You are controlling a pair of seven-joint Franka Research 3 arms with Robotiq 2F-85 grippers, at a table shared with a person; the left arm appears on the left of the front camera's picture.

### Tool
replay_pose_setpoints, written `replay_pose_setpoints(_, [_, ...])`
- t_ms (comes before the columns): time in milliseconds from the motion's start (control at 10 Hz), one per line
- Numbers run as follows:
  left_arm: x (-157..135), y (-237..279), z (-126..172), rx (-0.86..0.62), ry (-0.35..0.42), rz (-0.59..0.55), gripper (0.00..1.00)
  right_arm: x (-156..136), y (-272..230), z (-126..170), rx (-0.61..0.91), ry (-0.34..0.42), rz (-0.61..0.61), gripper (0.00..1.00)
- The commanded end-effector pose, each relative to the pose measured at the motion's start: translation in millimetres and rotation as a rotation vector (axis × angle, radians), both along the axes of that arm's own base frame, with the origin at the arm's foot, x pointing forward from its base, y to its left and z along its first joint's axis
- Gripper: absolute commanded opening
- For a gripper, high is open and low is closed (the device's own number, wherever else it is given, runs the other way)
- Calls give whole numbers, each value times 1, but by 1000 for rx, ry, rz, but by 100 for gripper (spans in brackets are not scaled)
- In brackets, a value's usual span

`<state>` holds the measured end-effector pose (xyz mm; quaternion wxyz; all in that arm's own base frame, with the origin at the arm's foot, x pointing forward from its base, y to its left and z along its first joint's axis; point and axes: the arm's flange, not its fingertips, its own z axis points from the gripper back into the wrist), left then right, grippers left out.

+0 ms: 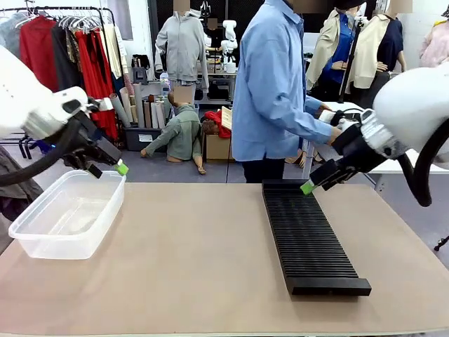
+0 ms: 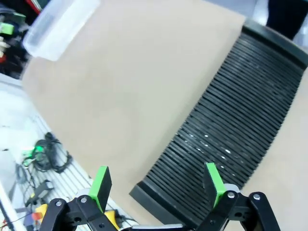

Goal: Sort PCBs into racks and boxes based on the side picked up.
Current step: Pick up the Blank PCB handed by the Human.

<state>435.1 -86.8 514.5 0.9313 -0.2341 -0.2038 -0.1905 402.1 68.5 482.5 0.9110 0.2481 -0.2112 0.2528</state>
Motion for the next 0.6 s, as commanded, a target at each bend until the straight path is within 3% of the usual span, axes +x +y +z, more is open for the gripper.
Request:
replay_pose_setpoints(0, [5,31,0,-179,16,-58,100,9,-27,3,201,8,99,100])
replay_pose_setpoints(200, [7,70,-3,-401,28,-89,100,17,-63,0,414,63,174,100])
replay_pose_setpoints(500, [17,102,-17,-462,-66,-127,100,14,-99,2,597,80,203,100])
